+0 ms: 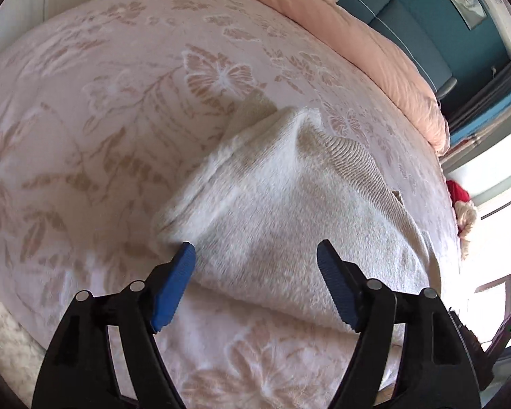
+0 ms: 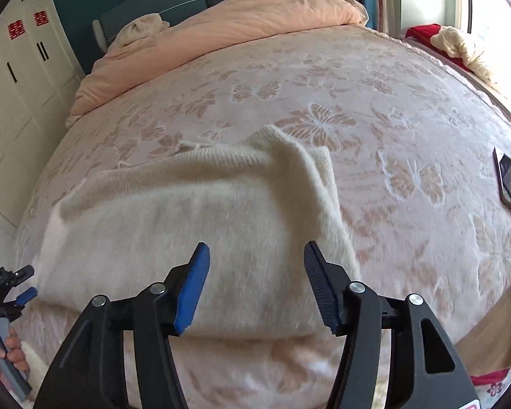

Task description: Fold small clothes

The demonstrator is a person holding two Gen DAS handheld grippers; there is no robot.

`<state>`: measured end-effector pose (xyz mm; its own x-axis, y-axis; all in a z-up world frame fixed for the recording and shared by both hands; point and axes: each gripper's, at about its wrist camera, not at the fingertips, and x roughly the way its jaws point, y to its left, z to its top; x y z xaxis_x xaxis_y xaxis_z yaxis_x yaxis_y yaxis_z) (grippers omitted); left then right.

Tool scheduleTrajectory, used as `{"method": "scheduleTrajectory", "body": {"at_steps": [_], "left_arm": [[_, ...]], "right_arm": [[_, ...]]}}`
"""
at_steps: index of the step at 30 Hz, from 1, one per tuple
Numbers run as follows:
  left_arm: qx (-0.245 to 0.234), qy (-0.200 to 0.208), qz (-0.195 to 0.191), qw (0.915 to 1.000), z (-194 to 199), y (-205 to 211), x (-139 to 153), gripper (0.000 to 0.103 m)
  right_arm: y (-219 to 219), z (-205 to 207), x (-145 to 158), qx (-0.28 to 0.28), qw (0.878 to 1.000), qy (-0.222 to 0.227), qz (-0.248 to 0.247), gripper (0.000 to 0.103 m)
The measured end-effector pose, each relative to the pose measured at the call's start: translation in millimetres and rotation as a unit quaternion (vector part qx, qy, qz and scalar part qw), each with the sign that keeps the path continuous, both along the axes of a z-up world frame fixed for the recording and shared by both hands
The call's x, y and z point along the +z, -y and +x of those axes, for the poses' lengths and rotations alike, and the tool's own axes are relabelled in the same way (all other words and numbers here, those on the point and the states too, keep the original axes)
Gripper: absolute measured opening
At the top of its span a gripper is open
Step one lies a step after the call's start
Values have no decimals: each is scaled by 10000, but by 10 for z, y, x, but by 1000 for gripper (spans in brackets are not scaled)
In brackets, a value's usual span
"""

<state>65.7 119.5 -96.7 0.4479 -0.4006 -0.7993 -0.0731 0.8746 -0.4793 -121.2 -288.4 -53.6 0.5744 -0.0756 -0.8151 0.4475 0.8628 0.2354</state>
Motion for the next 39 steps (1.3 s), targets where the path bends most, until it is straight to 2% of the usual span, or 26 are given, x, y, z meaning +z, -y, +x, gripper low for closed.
{"method": "scheduleTrajectory", "body": {"at_steps": [3, 8, 11, 14, 19, 22, 23, 24, 25, 26, 27, 28, 29, 32, 36, 37, 39], "left_arm": [[278, -204, -49, 9994, -126, -149, -145, 72], [703, -590, -530, 9944, -260, -345, -359, 72], [770, -513, -589, 9940, -220, -325, -347, 74], [828, -514, -685, 9929, -81, -277, -361, 81], [1258, -584, -982, 9855, 147, -305, -434, 92], [1146, -616, -1092, 9855, 278, -246, -422, 93], [1052, -609, -1157, 9858, 311, -221, -412, 91], [959, -615, -1245, 9857, 342, -190, -405, 82], [885, -666, -1329, 9849, 375, -167, -413, 67], [844, -747, -1393, 9838, 403, -158, -426, 57], [823, -831, -1460, 9823, 429, -161, -437, 34], [792, -880, -1577, 9804, 458, -168, -436, 30], [776, -891, -1645, 9793, 489, -185, -402, 28], [504, -466, -1595, 9848, 576, -202, -33, 21], [118, 328, -1550, 9873, 510, -286, 730, 19], [46, 537, -1451, 9879, 442, -327, 899, 19], [-32, 863, -1062, 9906, 247, -459, 1146, 19]], "right_arm": [[-201, -250, -190, 48, 9989, -189, 437, 59], [-373, -463, -424, 56, 9969, -308, 722, 59], [-310, -453, -468, -78, 9957, -241, 897, 60], [-115, -364, -504, -346, 9915, -46, 1257, 64], [302, -209, -735, -1144, 9730, 116, 2000, 68], [495, -166, -881, -1572, 9565, 255, 2444, 69], [535, -149, -892, -1680, 9527, 335, 2510, 69], [567, -118, -892, -1760, 9502, 369, 2547, 69], [595, -71, -885, -1795, 9487, 380, 2573, 69], [615, -8, -864, -1795, 9483, 400, 2587, 69], [620, 76, -826, -1702, 9497, 433, 2592, 58], [615, 190, -767, -1532, 9540, 388, 2548, 26], [612, 313, -658, -1357, 9605, 334, 2408, 20], [492, 553, -1, -605, 9724, 907, 2061, 17], [213, 533, 891, 241, 9621, 1790, 2043, 16], [140, 448, 1018, 374, 9612, 1908, 1959, 16], [105, 237, 1000, 403, 9591, 1906, 2055, 16]]}}
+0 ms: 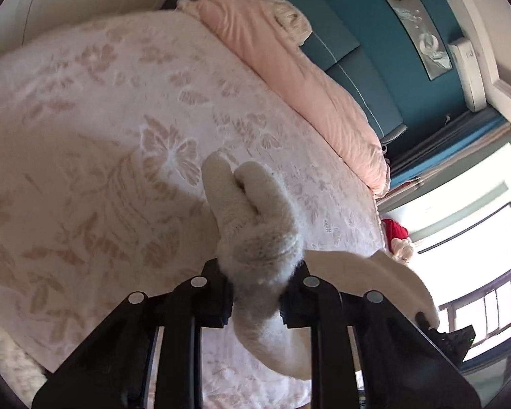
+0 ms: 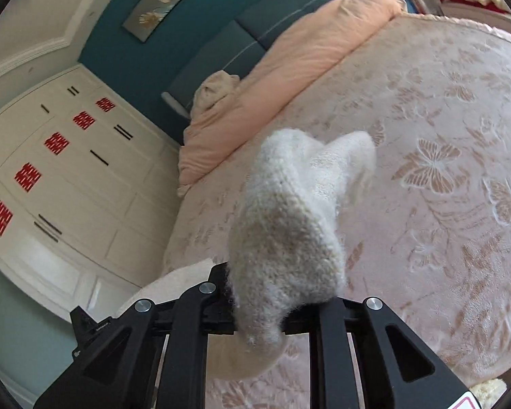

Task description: Fold small clothes

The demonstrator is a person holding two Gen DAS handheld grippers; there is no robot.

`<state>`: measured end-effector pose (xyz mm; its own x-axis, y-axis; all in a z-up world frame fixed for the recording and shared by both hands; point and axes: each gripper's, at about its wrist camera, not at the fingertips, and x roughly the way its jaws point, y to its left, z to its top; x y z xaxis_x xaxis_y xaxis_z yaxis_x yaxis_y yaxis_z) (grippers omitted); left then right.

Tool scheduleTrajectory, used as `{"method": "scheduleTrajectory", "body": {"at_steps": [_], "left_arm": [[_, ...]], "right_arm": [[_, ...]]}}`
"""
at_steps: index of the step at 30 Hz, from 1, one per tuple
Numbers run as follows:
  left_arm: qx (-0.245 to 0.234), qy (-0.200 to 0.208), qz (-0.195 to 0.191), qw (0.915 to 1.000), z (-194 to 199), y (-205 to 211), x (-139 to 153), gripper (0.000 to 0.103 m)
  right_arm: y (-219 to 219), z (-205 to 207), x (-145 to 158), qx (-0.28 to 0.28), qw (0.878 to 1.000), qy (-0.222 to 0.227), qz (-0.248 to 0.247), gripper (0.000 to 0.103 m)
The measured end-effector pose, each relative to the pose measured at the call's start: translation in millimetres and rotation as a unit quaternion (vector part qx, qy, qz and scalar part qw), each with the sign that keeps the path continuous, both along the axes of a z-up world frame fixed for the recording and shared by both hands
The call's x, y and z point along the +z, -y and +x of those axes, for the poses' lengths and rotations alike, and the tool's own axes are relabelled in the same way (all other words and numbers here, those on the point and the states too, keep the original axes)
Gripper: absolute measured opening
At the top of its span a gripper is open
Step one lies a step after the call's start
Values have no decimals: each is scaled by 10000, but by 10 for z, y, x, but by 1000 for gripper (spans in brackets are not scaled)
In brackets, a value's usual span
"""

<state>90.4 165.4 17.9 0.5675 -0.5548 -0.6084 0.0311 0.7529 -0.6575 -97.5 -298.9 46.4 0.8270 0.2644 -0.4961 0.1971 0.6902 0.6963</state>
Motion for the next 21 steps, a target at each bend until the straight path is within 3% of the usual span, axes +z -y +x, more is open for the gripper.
{"method": "scheduleTrajectory", "body": {"at_steps": [3, 7, 8, 10, 13, 17, 21], "left_arm": [[117, -285, 400, 9987, -293, -266, -184, 20], [180, -1618, 675, 9844, -666, -464, -1236, 20], [217, -1789, 769, 9806, -755, -469, -1425, 21], [303, -1735, 693, 9819, -889, -515, -1533, 26], [294, -1296, 846, 9875, -885, -580, -1214, 28], [550, -451, 1425, 9872, -746, -638, -626, 48], [583, -115, 1395, 9884, -419, -574, -351, 56]], "right_arm": [[11, -285, -599, -130, 9970, -755, 77, 16], [34, -633, -1781, -463, 9715, -2290, 413, 17], [42, -735, -1898, -513, 9708, -2264, 601, 19], [86, -848, -1808, -612, 9726, -2137, 685, 28], [100, -856, -1434, -454, 9753, -2158, -88, 31], [90, -811, -1004, -641, 9612, -2198, -1537, 49], [167, -538, -898, -544, 9631, -2030, -1681, 53]]}}
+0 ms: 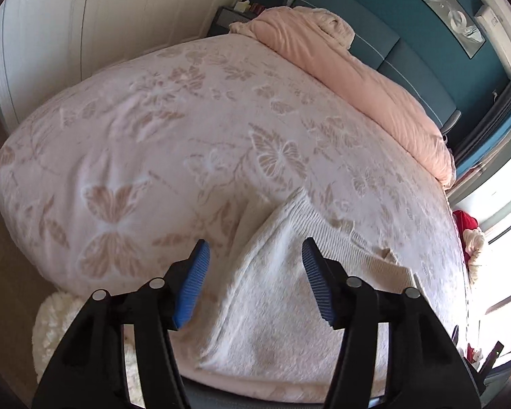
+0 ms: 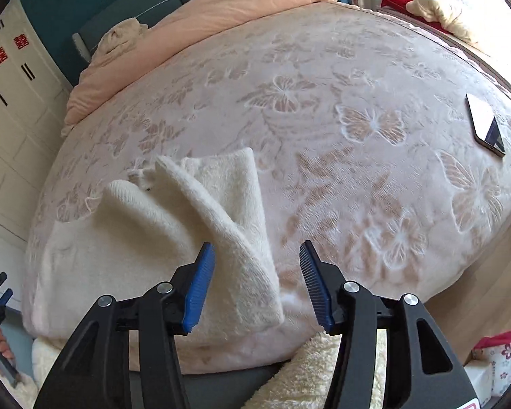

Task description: Fold small clothes

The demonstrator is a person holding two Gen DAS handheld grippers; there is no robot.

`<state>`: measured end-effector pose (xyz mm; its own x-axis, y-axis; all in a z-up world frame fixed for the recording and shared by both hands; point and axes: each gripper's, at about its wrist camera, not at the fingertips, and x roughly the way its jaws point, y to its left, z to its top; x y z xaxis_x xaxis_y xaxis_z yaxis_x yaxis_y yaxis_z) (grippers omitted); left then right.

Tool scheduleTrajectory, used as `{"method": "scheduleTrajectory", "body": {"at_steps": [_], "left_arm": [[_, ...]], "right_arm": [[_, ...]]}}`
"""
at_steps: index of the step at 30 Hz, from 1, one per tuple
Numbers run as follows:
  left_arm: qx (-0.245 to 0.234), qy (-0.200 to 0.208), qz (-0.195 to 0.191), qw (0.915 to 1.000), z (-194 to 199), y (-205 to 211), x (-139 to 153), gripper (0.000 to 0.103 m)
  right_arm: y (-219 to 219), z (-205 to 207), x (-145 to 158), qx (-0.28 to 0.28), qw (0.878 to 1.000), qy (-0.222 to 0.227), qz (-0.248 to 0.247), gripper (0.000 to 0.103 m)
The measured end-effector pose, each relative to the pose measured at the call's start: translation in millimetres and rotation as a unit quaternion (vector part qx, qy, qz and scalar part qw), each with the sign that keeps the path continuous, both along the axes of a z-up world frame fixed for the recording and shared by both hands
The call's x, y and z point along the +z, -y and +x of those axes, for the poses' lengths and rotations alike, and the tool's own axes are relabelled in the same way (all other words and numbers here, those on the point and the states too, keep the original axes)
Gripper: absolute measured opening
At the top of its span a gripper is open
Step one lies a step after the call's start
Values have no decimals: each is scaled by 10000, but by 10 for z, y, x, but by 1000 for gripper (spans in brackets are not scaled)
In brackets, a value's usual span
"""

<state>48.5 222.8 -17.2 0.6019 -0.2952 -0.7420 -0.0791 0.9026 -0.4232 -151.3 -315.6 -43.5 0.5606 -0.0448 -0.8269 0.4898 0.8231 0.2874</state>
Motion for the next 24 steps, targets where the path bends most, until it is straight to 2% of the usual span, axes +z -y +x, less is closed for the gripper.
{"method": "scheduleTrajectory", "body": {"at_steps": [4, 9, 10, 11, 12, 14, 16, 17, 18, 20, 21, 24], "left_arm": [[-239, -83, 26, 9997, 389, 314, -111, 57], [-339, -805, 29, 9962, 760, 690, -725, 56], [-313, -887, 133, 9955, 773, 729, -825, 56], [-283, -955, 284, 9946, 785, 759, -905, 54], [-292, -994, 426, 9937, 787, 781, -965, 49], [-345, -979, 649, 9925, 768, 799, -997, 45], [-442, -923, 790, 9916, 751, 792, -988, 45], [-480, -912, 848, 9911, 753, 789, -999, 45], [-486, -902, 885, 9908, 753, 782, -1024, 45], [-430, -886, 893, 9911, 757, 786, -1066, 46], [-390, -862, 928, 9912, 760, 805, -1073, 46], [-414, -809, 1242, 9881, 741, 899, -1051, 46]], "right_arm": [[-71, 558, -99, 508, 9987, -102, -28, 60], [-338, 1272, -479, 1102, 9918, -590, -257, 63], [-387, 1354, -554, 1224, 9897, -708, -244, 54], [-414, 1416, -579, 1332, 9878, -779, -197, 38], [-397, 1420, -508, 1332, 9890, -633, -65, 9], [-226, 1255, -172, 1016, 9941, 240, 290, 8], [45, 1040, 28, 474, 9949, 730, 512, 8], [178, 989, -22, 262, 9949, 746, 628, 8], [297, 977, -178, 120, 9963, 517, 677, 8], [397, 1072, -708, 118, 9962, -522, 686, 8], [388, 1087, -883, 184, 9940, -775, 754, 8], [318, 1008, -589, 7, 9977, -241, 636, 11]]}}
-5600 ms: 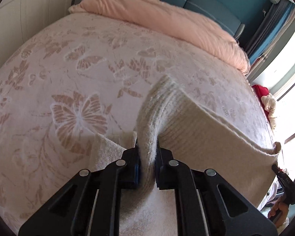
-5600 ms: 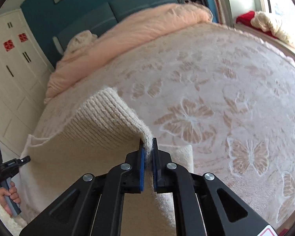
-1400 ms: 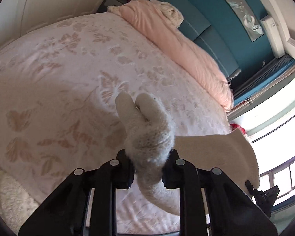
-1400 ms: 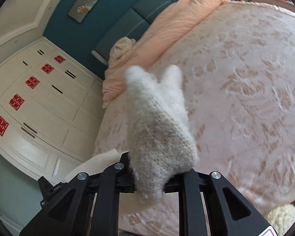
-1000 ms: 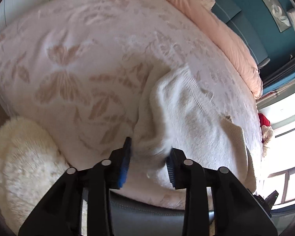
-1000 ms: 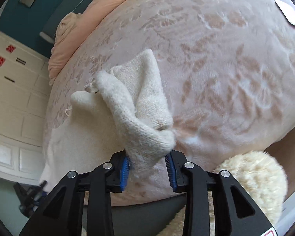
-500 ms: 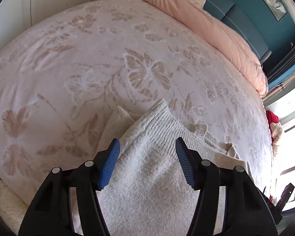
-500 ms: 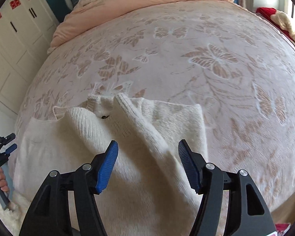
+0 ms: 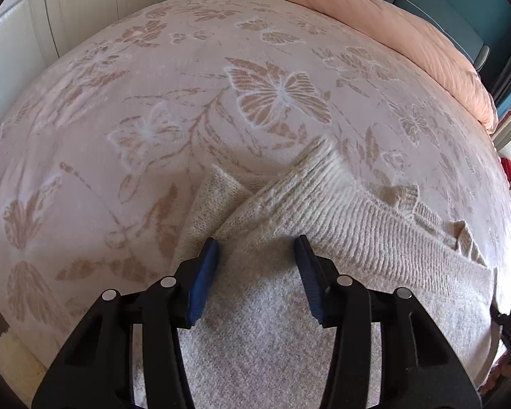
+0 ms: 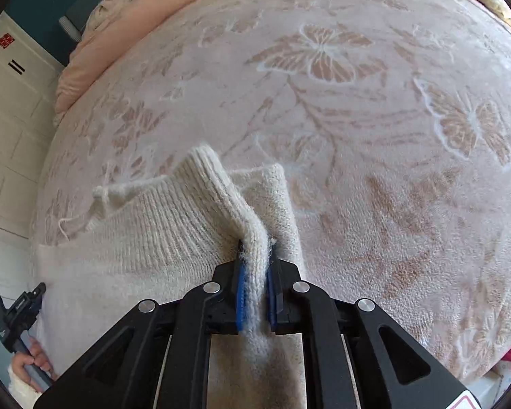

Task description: Fold small clothes

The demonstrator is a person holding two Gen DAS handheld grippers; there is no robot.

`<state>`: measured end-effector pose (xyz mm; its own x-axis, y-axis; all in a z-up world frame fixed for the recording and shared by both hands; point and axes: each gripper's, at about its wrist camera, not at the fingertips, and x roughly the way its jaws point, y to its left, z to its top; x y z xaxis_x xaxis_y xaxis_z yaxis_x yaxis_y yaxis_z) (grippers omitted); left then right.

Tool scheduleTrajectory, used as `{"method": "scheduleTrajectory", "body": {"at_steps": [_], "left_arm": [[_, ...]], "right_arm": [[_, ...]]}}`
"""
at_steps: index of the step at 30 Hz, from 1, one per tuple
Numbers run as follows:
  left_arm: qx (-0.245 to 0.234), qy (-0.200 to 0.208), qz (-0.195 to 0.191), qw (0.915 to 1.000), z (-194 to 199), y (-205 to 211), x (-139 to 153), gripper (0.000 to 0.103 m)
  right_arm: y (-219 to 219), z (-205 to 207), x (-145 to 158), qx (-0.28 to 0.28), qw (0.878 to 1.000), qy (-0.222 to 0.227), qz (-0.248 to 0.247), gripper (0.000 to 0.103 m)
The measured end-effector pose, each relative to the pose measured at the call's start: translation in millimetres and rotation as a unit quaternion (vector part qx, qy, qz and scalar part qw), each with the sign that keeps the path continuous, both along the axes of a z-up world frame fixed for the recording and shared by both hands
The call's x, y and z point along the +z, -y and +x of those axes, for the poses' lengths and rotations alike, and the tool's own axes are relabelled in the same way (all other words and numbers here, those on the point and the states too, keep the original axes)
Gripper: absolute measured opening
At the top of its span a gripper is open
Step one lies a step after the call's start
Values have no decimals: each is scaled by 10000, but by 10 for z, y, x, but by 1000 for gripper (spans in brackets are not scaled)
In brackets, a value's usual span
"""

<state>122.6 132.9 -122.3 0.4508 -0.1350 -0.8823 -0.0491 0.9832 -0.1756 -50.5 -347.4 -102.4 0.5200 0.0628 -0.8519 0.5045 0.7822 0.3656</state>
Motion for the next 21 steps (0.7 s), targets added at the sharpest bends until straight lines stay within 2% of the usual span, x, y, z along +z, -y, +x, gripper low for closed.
{"method": "scheduleTrajectory", "body": {"at_steps": [2, 4, 6, 8, 10, 13, 15, 18, 19, 21], "left_arm": [[3, -2, -26, 10000, -9, -14, 12, 46], [52, -7, -152, 9999, -13, -58, -2, 46], [71, -1, -178, 9998, -19, -68, -4, 46], [114, 7, -195, 9997, -43, -62, 34, 45], [225, 67, -377, 9990, -133, -94, 139, 44], [261, 222, -669, 9972, -383, -127, 329, 44], [80, 217, -754, 9969, -598, -85, 399, 45], [-263, 237, -556, 9978, -916, 26, 408, 51], [-344, 173, -503, 9980, -993, 57, 363, 52], [-360, -61, -507, 9980, -1108, 76, 199, 52]], "right_arm": [[-59, -107, 300, -233, 9985, 454, -188, 15], [-163, -202, 538, -329, 9962, 698, -407, 17], [-354, -246, 632, -78, 9954, 889, -363, 17], [-668, -218, 600, 627, 9939, 815, -391, 16], [-999, -211, 427, 1216, 9894, 471, -641, 16], [-1293, -194, -29, 1564, 9869, -240, -325, 16], [-1474, -269, 59, 1584, 9869, -40, -308, 16], [-1790, -217, 261, 1910, 9809, 271, -257, 16], [-1903, -176, 270, 2099, 9768, 276, -313, 16], [-2167, -28, 112, 2503, 9671, -21, -459, 16]]}}
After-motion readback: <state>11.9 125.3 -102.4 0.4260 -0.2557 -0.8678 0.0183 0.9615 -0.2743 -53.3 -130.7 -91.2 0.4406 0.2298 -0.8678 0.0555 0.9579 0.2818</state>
